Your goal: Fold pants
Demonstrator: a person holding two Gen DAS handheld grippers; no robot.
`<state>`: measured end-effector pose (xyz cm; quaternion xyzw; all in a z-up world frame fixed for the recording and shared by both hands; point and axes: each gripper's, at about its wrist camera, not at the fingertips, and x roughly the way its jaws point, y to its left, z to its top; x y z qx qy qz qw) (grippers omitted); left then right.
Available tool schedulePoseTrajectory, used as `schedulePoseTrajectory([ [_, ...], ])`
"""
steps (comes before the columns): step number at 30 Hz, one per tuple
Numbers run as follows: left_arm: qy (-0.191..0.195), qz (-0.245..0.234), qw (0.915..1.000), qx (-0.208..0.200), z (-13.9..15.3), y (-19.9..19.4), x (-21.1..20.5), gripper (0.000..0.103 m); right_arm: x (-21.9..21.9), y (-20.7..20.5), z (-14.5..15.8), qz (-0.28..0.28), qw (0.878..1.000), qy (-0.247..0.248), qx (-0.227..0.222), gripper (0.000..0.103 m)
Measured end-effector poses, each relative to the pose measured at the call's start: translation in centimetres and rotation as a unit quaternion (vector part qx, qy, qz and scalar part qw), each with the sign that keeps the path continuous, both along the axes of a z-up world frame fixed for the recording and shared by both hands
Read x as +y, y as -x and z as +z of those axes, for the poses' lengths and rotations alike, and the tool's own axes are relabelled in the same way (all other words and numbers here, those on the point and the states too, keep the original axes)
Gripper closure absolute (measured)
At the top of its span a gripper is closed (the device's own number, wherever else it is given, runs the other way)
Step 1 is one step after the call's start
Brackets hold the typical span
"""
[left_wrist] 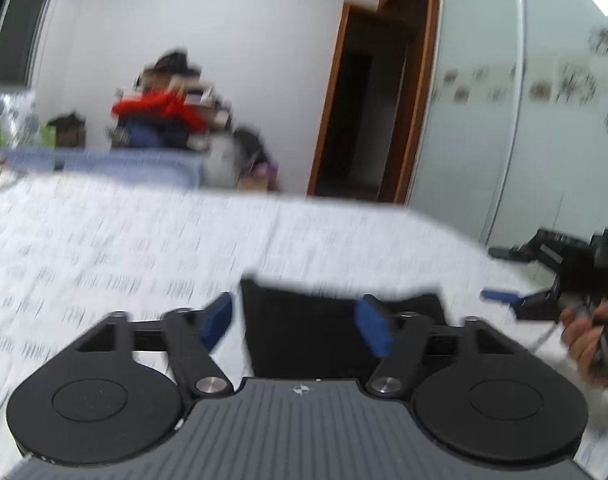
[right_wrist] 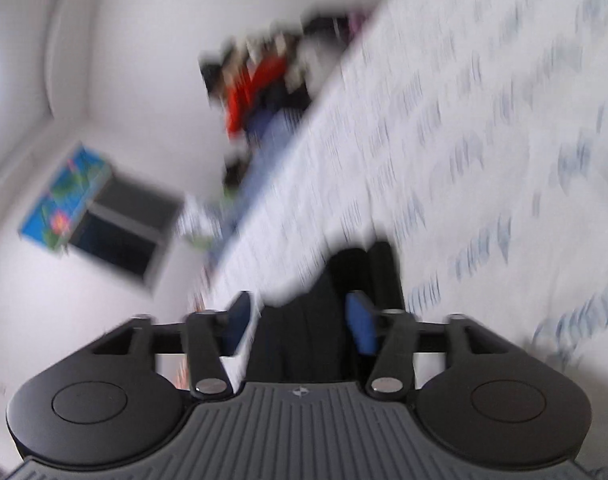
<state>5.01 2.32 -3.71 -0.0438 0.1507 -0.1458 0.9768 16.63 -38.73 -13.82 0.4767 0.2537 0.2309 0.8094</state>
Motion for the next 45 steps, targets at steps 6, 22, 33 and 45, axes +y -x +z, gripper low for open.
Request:
schedulePoseTrajectory([
  [6, 0.014, -0.038, 0.9964, 0.075, -2.8, -7.9, -4.9, 0.027, 6.3, -5.8, 1.7, 0.085, 0.996, -0.025, -0.004, 0.037],
  [22, -0.021, -0.069, 0.9918, 0.106, -5.3, -8.8, -6.0, 0.020, 6.2, -3.6, -1.8, 0.067, 0.997, 0.011, 0.043, 0.080],
  [33, -0.088, -0.029, 0.9880, 0.124, -9.5, -11.8, -8.3, 0.014, 6.7, 2.2, -5.9, 0.086, 0.996, 0.012, 0.033, 0.041],
  [45, -0.085, -0.025, 0.9887, 0.121, -9.5, -11.7, -8.3, 0.012, 5.5, 3.2, -7.0, 0.068, 0.997, 0.012, -0.015, 0.065],
])
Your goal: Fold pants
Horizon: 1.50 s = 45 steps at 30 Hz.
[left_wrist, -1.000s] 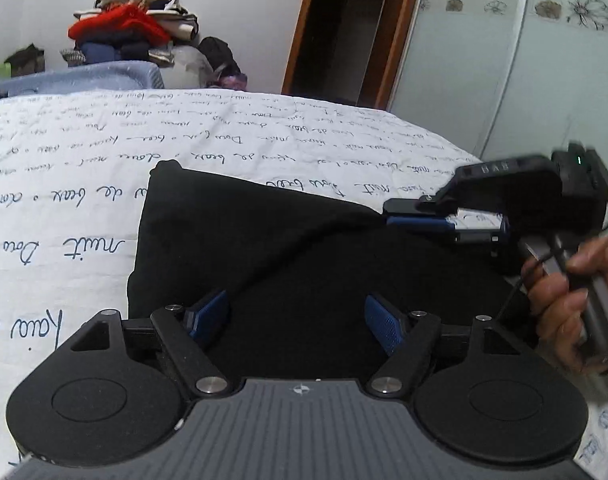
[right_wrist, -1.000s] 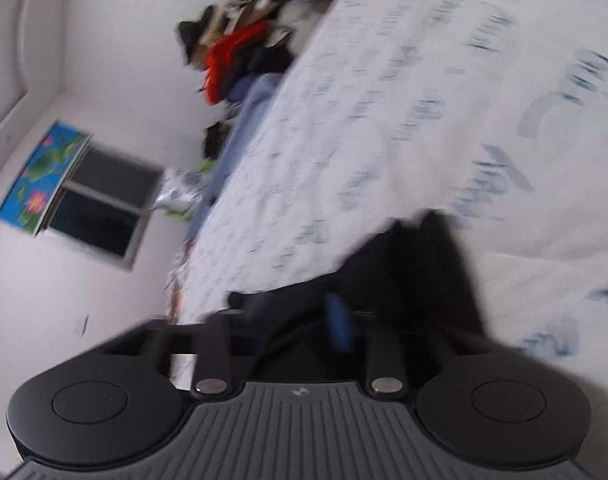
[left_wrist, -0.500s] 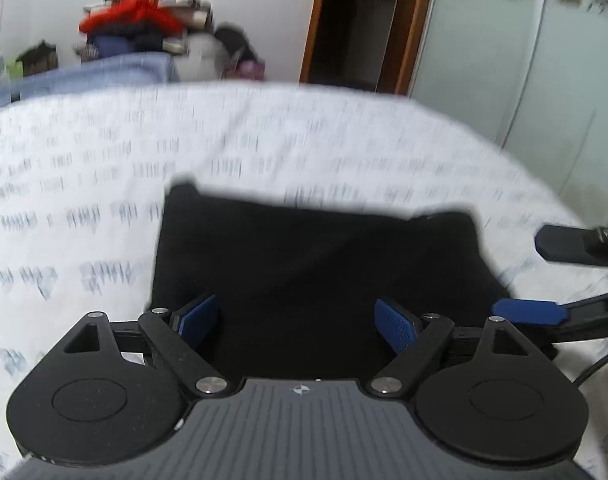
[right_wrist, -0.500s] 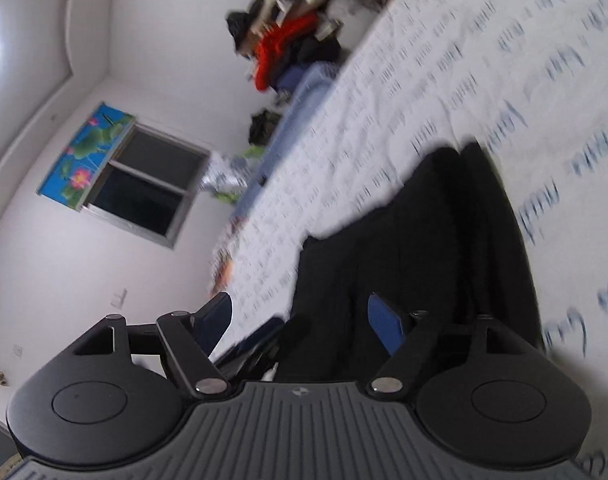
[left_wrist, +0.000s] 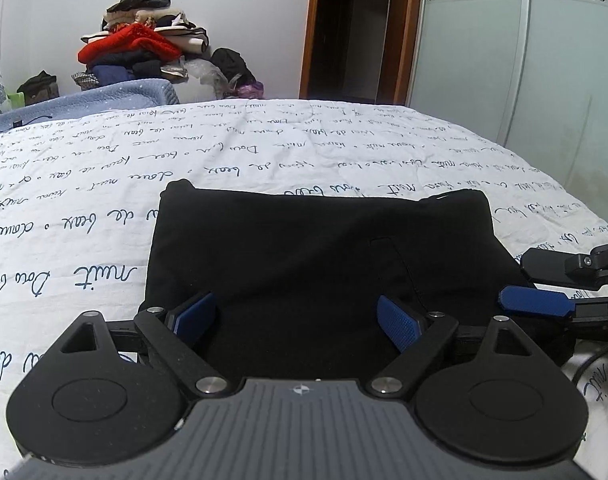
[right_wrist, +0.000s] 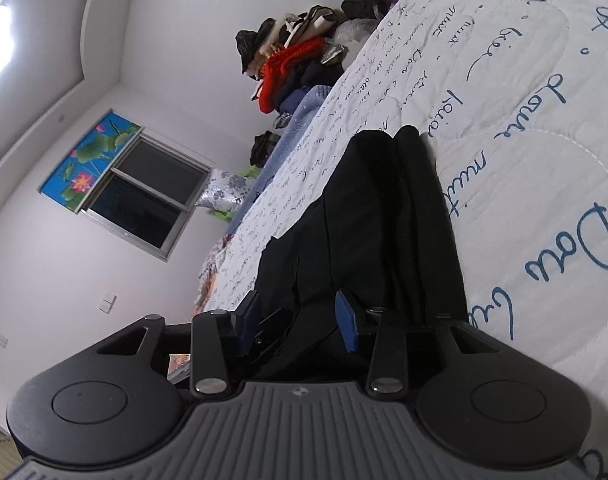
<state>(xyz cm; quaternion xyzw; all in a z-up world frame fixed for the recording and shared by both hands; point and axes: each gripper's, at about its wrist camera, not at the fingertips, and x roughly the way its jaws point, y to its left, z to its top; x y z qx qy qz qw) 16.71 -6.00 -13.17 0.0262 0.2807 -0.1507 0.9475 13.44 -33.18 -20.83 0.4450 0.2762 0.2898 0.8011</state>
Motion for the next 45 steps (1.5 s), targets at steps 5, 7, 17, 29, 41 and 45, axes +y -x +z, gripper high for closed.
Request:
schedulePoseTrajectory([
  [5, 0.000, 0.001, 1.0000, -0.001, 0.0, 0.1, 0.0, 0.012, 0.0, -0.2, 0.0, -0.002, 1.000, -0.007, -0.003, 0.065],
  [7, -0.001, 0.001, 1.0000, -0.001, 0.0, 0.1, -0.1, 0.012, -0.3, -0.1, -0.2, -0.003, 1.000, -0.016, -0.004, 0.064],
  [17, 0.001, 0.001, 1.0000, -0.002, 0.0, 0.1, 0.0, 0.012, -1.1, 0.3, -0.9, -0.006, 0.999, -0.040, -0.002, 0.064],
  [29, 0.016, -0.002, 0.9999, -0.002, 0.1, 0.3, 0.3, 0.011, -1.5, 0.6, -1.1, -0.009, 0.999, -0.054, 0.000, 0.064],
  [41, 0.023, -0.004, 0.9997, -0.004, 0.2, 0.3, 0.4, 0.009, -2.9, 2.7, 6.3, -0.089, 0.995, 0.038, 0.034, 0.028],
  [45, 0.015, 0.019, 0.9996, -0.016, 1.0, 1.4, 0.6, 0.013, -1.2, 1.6, 7.4, -0.075, 0.981, 0.175, 0.044, 0.023],
])
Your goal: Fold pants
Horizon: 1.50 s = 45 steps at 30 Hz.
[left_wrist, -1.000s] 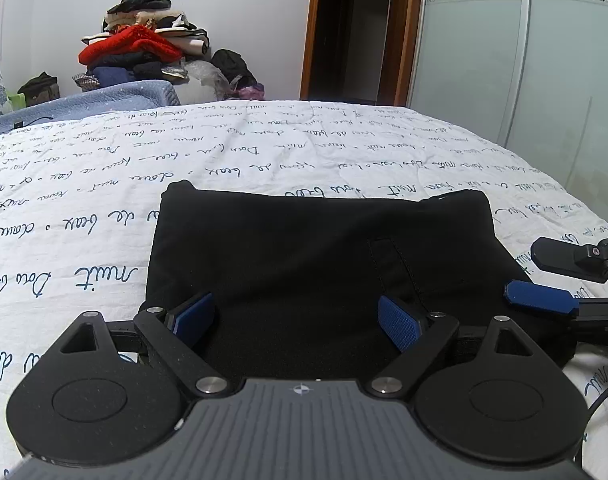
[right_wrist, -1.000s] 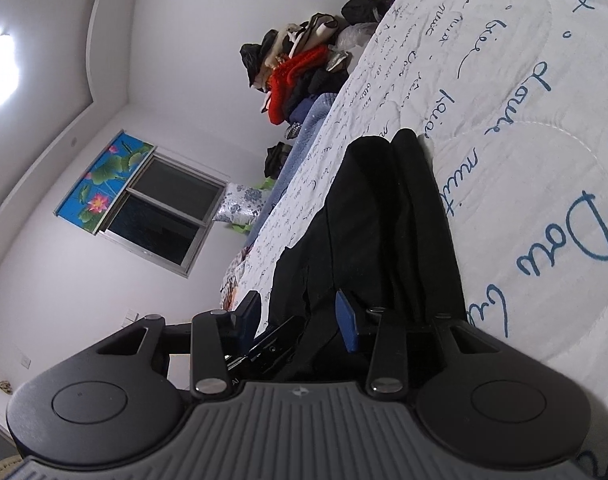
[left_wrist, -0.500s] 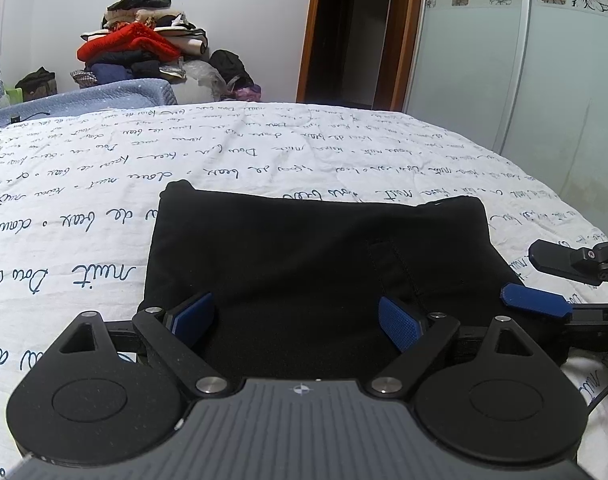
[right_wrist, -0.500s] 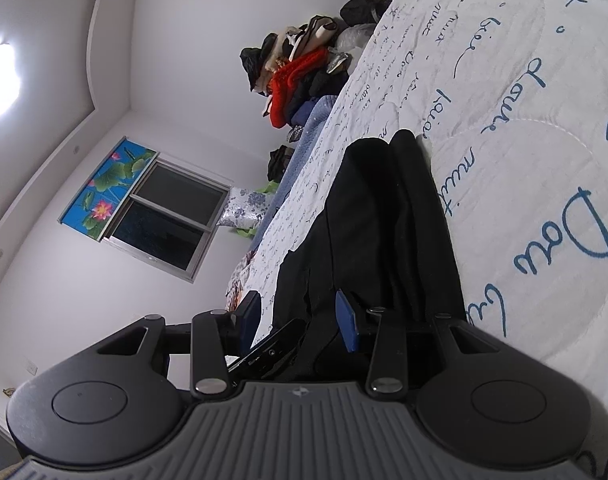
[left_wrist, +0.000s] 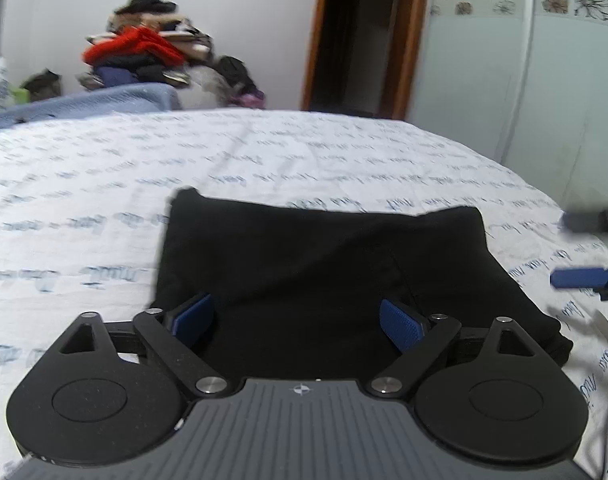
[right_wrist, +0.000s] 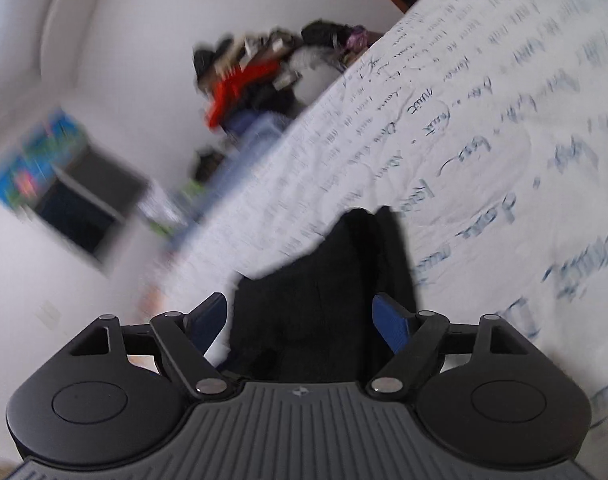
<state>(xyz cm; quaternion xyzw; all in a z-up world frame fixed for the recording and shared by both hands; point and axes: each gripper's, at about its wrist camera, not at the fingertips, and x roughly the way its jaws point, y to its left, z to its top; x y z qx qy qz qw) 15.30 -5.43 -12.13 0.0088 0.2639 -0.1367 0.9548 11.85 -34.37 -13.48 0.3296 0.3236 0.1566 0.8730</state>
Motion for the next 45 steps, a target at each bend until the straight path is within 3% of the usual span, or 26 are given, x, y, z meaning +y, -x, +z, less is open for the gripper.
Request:
schedulePoseTrajectory([
  [2, 0.009, 0.010, 0.9999, 0.003, 1.1, 1.2, 0.5, 0.011, 0.4, -0.4, -0.4, 0.007, 1.000, 0.022, 0.009, 0.023],
  [4, 0.042, 0.016, 0.9989, 0.017, 1.7, 1.7, 1.8, 0.011, 0.4, -0.5, -0.9, 0.027, 0.999, 0.021, 0.005, 0.023],
  [7, 0.128, 0.050, 0.9895, 0.045, 2.5, 1.6, 5.2, 0.011, -0.3, -0.8, -1.8, 0.036, 0.999, -0.006, 0.011, 0.024],
  [9, 0.215, 0.057, 0.9718, 0.077, 2.4, 1.4, 7.8, 0.011, -0.7, -0.5, -1.7, 0.057, 0.998, -0.032, 0.002, 0.024],
  [12, 0.325, 0.063, 0.9319, 0.149, 1.1, 0.6, 10.5, 0.011, -1.1, -0.4, -2.4, 0.100, 0.990, -0.099, 0.021, 0.024],
  [13, 0.346, 0.062, 0.9224, 0.161, 0.7, 0.7, 10.9, 0.011, -1.4, -0.4, -2.9, 0.098, 0.988, -0.115, 0.034, 0.024],
  [18, 0.385, 0.072, 0.9005, 0.189, -0.6, 0.9, 11.6, 0.010, -3.3, -0.2, -4.6, 0.051, 0.984, -0.156, 0.072, 0.024],
  [21, 0.403, 0.057, 0.8895, 0.208, -1.0, 0.1, 12.1, 0.002, -3.0, -0.4, -4.6, 0.062, 0.982, -0.157, 0.080, 0.024],
  [23, 0.404, 0.048, 0.8833, 0.233, -1.9, -0.8, 12.2, 0.002, -2.3, -1.0, -4.6, 0.076, 0.982, -0.147, 0.087, 0.023],
  [26, 0.384, 0.043, 0.8914, 0.236, -1.6, -1.1, 11.3, 0.001, -1.6, -2.1, -4.8, 0.096, 0.981, -0.139, 0.093, 0.023],
  [28, 0.370, 0.046, 0.8980, 0.233, -1.5, -1.0, 10.7, 0.001, -1.1, -2.7, -4.6, 0.114, 0.982, -0.119, 0.089, 0.029],
  [29, 0.367, 0.047, 0.8996, 0.232, -1.5, -1.0, 10.7, 0.001, -0.9, -2.9, -4.5, 0.119, 0.984, -0.096, 0.092, 0.054],
  [30, 0.363, 0.047, 0.9016, 0.232, -1.5, -1.0, 10.6, 0.003, -0.7, -3.1, -4.5, 0.122, 0.985, -0.074, 0.098, 0.068],
  [32, 0.349, 0.056, 0.9060, 0.233, -1.5, -1.0, 10.4, 0.010, -0.7, -3.2, -4.5, 0.137, 0.984, -0.062, 0.091, 0.072],
  [33, 0.331, 0.068, 0.9112, 0.236, -1.3, -0.7, 10.3, 0.024, -0.7, -3.2, -4.3, 0.142, 0.984, -0.050, 0.091, 0.077],
  [34, 0.302, 0.081, 0.9187, 0.241, -0.9, -0.7, 10.0, 0.049, -0.7, -3.2, -3.9, 0.147, 0.984, -0.035, 0.089, 0.078],
  [35, 0.274, 0.091, 0.9245, 0.248, -0.6, -0.5, 9.9, 0.055, -0.5, -3.3, -3.2, 0.153, 0.985, -0.014, 0.082, 0.080],
  [36, 0.276, 0.091, 0.9229, 0.252, -0.3, -0.3, 9.9, 0.060, -0.3, -3.3, -2.5, 0.158, 0.985, 0.004, 0.073, 0.083],
  [38, 0.279, 0.094, 0.9216, 0.253, -0.1, 0.3, 9.8, 0.062, -0.2, -3.3, -0.8, 0.169, 0.984, 0.025, 0.053, 0.085],
  [40, 0.257, 0.098, 0.9298, 0.244, -0.4, 0.5, 9.4, 0.060, -0.3, -3.6, 0.1, 0.174, 0.982, 0.051, 0.047, 0.086],
  [41, 0.246, 0.099, 0.9353, 0.234, -0.7, 0.6, 9.1, 0.059, -0.3, -3.8, -0.1, 0.177, 0.981, 0.063, 0.054, 0.086],
  [43, 0.201, 0.088, 0.9553, 0.198, -0.5, 1.1, 8.2, 0.057, -0.2, -4.0, -1.9, 0.185, 0.977, 0.077, 0.080, 0.087],
  [44, 0.173, 0.081, 0.9648, 0.181, -0.4, 1.6, 7.7, 0.056, -0.6, -3.9, -2.7, 0.180, 0.979, 0.056, 0.079, 0.087],
  [45, 0.156, 0.073, 0.9708, 0.167, -0.2, 1.9, 7.3, 0.046, -1.4, -3.7, -3.3, 0.169, 0.982, 0.028, 0.079, 0.087],
])
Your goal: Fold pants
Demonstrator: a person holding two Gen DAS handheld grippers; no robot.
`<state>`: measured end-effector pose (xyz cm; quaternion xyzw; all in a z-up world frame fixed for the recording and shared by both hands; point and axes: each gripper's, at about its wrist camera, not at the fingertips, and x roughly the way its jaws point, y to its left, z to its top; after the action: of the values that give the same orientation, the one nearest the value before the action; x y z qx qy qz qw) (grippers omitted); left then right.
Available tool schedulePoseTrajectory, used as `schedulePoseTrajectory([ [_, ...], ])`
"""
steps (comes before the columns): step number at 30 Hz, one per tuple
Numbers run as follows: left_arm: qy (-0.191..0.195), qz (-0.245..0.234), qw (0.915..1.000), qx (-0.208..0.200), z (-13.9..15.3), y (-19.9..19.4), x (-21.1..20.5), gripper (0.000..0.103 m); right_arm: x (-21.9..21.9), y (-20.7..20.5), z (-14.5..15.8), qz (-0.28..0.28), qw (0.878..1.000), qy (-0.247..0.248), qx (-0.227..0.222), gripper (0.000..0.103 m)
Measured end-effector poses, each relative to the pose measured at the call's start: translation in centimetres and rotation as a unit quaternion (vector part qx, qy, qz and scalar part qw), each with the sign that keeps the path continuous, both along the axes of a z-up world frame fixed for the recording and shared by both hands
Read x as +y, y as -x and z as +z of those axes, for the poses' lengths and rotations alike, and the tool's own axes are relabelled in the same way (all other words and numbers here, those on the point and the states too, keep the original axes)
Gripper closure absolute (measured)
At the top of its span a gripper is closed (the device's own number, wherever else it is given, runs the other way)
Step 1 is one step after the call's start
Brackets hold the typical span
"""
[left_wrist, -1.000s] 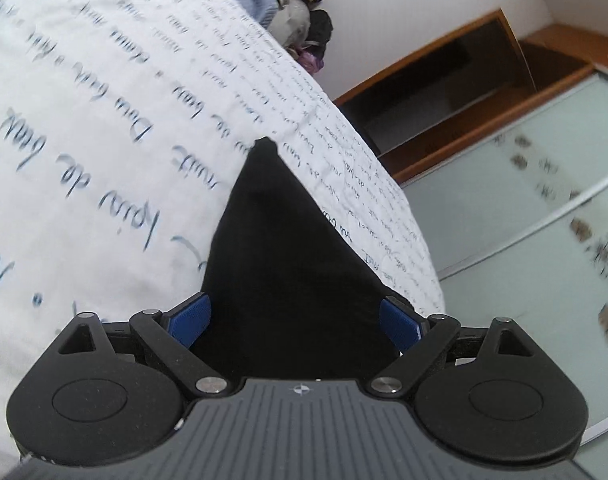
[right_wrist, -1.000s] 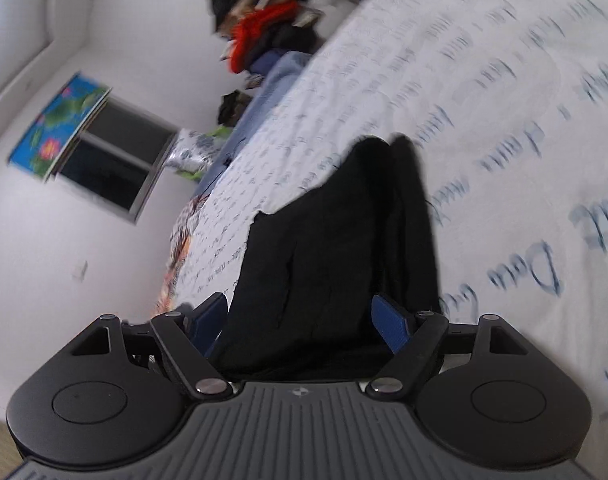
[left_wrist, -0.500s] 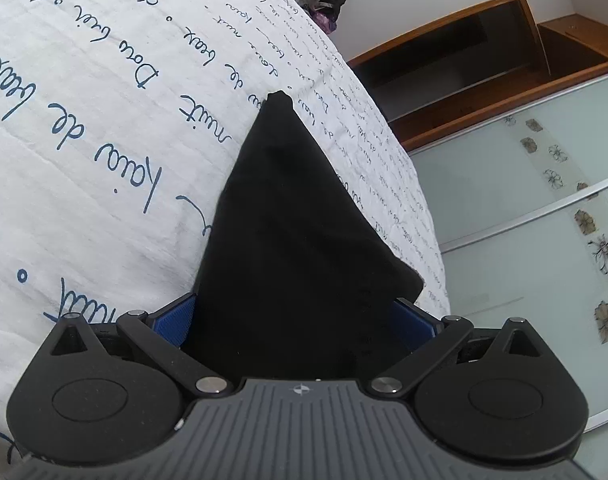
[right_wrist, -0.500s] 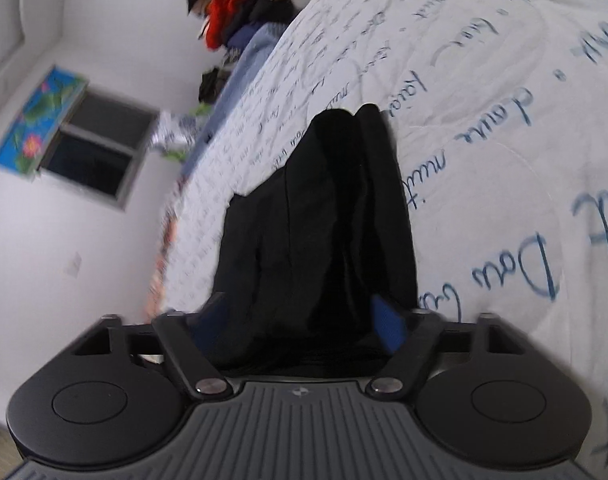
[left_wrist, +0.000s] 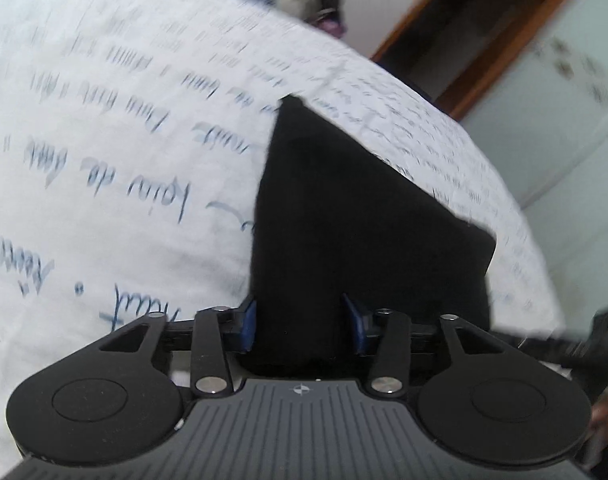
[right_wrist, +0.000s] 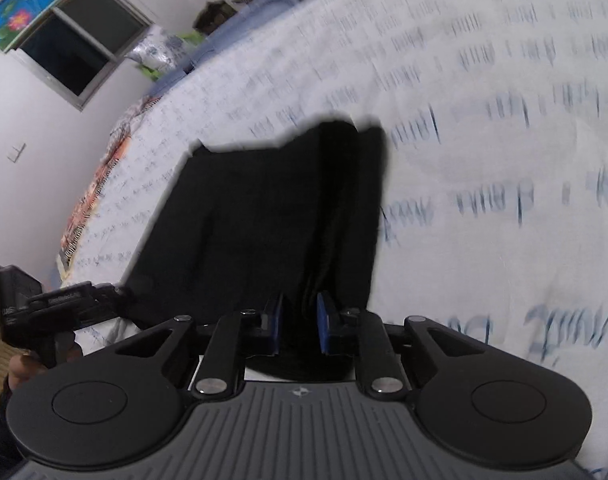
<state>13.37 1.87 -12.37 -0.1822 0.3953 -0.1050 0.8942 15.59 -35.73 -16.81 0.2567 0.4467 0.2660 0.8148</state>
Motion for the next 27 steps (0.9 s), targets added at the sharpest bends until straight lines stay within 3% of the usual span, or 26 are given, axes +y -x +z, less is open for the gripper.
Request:
schedulePoseTrajectory([
  [3, 0.027, 0.012, 0.9995, 0.003, 0.6, 0.6, 1.2, 0.034, -1.4, 1.0, -0.4, -0.040, 0.998, -0.053, 0.016, 0.084],
  [5, 0.044, 0.028, 0.9986, 0.003, 1.3, 0.9, 2.7, 0.033, -2.7, 2.0, -0.3, -0.067, 0.994, -0.086, 0.029, 0.079],
  [7, 0.050, 0.042, 0.9978, -0.006, 2.4, 1.3, 4.0, 0.026, -4.1, 3.3, 0.0, -0.084, 0.986, -0.140, 0.023, 0.056],
  [8, 0.044, 0.048, 0.9978, -0.012, 2.9, 1.5, 4.2, 0.026, -4.6, 4.0, 0.0, -0.093, 0.981, -0.168, 0.018, 0.030],
  [9, 0.031, 0.051, 0.9980, -0.019, 3.3, 1.7, 4.4, 0.026, -5.1, 4.6, 0.0, -0.102, 0.976, -0.192, 0.013, 0.018],
  [13, -0.045, 0.042, 0.9966, -0.055, 4.1, 2.4, 3.1, 0.026, -5.6, 5.8, -0.5, -0.104, 0.965, -0.238, 0.027, 0.018],
  [15, -0.078, 0.031, 0.9944, -0.065, 3.8, 2.4, 1.8, 0.026, -4.5, 5.5, -0.1, -0.105, 0.976, -0.190, 0.033, 0.018],
  [17, -0.091, 0.026, 0.9939, -0.057, 2.9, 2.0, 1.0, 0.026, -3.6, 5.3, 0.3, -0.110, 0.988, -0.105, 0.027, 0.019],
  [19, -0.081, 0.024, 0.9957, -0.038, 2.0, 1.5, 0.7, 0.024, -2.4, 5.2, 0.6, -0.091, 0.994, -0.065, 0.016, 0.019],
  [22, -0.040, 0.010, 0.9992, -0.003, 0.5, 0.5, 0.5, 0.022, -1.1, 4.2, 0.5, -0.068, 0.994, -0.076, 0.025, 0.018],
  [24, -0.036, 0.005, 0.9993, -0.005, 0.2, 0.3, 0.2, 0.016, -0.2, 3.2, 0.4, -0.062, 0.994, -0.083, 0.029, 0.018],
  [26, -0.037, 0.005, 0.9993, -0.004, 0.2, 0.3, 0.1, 0.017, 0.0, 3.0, 0.3, -0.062, 0.994, -0.084, 0.025, 0.019],
  [27, -0.041, 0.003, 0.9991, -0.005, 0.2, 0.4, -0.1, 0.021, -0.1, 3.2, 0.3, -0.062, 0.994, -0.086, 0.020, 0.036],
])
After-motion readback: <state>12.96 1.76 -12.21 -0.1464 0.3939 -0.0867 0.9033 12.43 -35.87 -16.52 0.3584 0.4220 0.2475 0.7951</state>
